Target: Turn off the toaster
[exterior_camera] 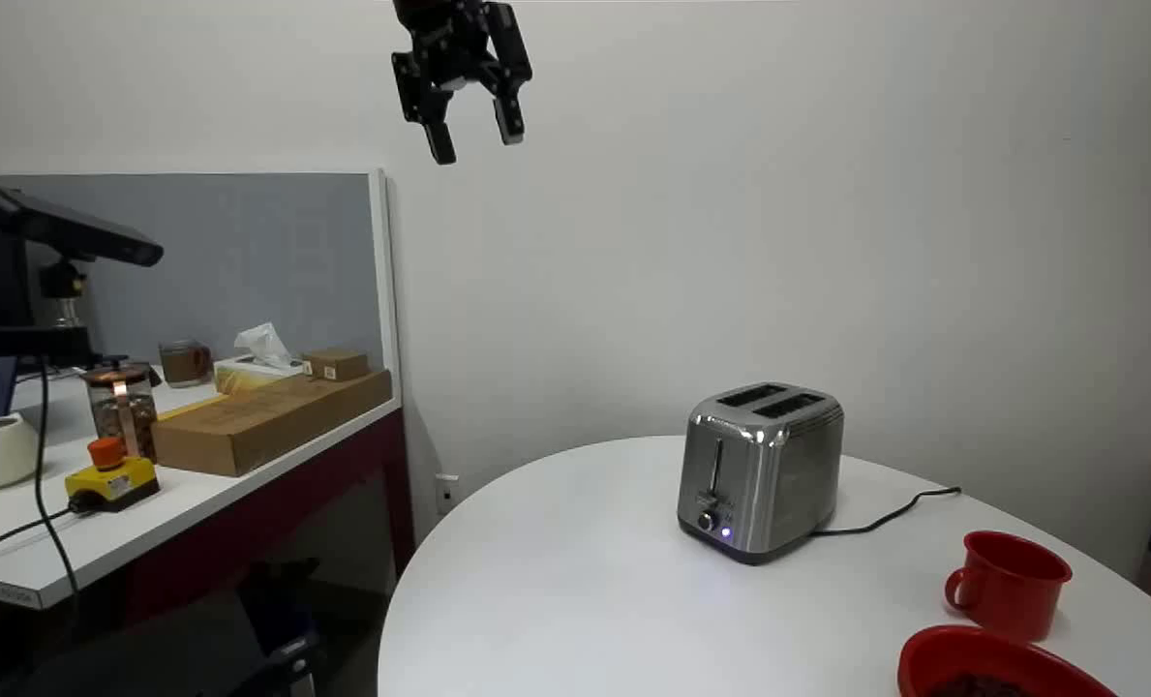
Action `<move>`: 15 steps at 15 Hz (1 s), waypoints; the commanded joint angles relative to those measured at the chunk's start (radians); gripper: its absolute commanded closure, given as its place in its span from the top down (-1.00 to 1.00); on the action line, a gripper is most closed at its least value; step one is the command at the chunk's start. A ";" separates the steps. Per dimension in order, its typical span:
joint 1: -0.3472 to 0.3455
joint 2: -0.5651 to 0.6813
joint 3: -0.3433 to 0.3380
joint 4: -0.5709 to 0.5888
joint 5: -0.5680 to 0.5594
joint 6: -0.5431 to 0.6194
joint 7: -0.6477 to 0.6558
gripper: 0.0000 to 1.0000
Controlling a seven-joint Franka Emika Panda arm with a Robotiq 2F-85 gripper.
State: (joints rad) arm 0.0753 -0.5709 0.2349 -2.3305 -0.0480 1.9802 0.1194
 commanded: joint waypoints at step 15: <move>-0.041 0.162 -0.080 -0.073 -0.106 0.079 -0.021 1.00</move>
State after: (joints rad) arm 0.0555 -0.4985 0.1944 -2.3874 -0.1090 2.0129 0.1180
